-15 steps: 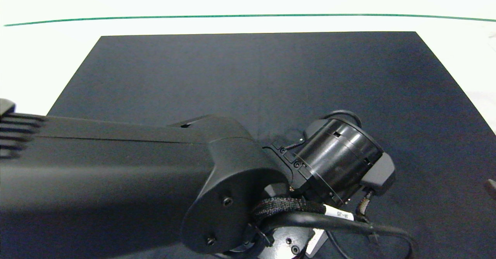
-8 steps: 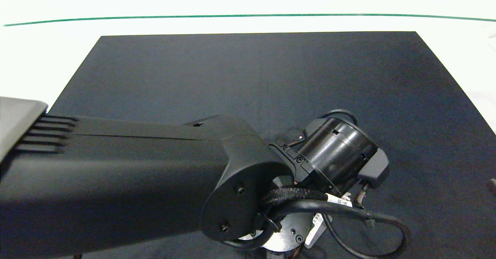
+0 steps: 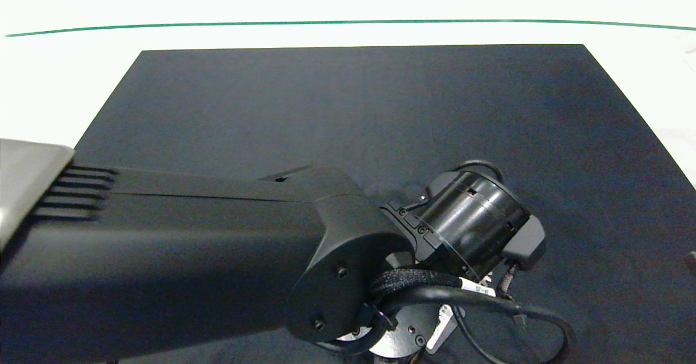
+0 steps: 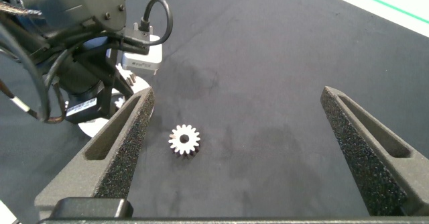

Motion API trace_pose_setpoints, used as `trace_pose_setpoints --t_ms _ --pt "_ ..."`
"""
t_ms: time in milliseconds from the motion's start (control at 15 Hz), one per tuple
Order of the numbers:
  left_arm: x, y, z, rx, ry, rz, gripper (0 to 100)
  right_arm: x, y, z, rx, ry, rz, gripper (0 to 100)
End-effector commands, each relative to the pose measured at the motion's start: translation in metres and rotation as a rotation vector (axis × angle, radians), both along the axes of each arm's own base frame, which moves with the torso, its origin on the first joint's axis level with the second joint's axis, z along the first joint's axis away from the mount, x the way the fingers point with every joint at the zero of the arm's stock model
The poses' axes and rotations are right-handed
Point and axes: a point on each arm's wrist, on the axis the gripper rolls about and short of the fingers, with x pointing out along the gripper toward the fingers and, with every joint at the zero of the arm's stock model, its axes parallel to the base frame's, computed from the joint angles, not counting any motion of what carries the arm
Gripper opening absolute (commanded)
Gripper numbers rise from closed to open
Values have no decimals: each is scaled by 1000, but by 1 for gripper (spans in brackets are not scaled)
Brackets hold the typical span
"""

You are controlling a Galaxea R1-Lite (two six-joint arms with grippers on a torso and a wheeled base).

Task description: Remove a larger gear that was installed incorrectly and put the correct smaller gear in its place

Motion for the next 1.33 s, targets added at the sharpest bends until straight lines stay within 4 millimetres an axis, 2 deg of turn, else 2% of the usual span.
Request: trace_pose_setpoints --t_ms 67,600,667,1133,1267,1333 --pt "-1 1 2 -3 -4 1 19 0 0 0 -1 -2 0 100" --pt "0 -2 -2 5 1 2 19 0 0 1 0 -4 0 100" --pt "0 -2 -3 6 1 2 100 0 0 0 -2 -1 0 100" --pt "0 0 1 -4 -3 5 100 0 0 0 -2 -1 1 100" --pt "0 14 22 -51 -29 24 100 0 0 0 -1 0 3 100" --pt "6 31 38 -92 -52 68 100 0 0 0 0 -2 3 100"
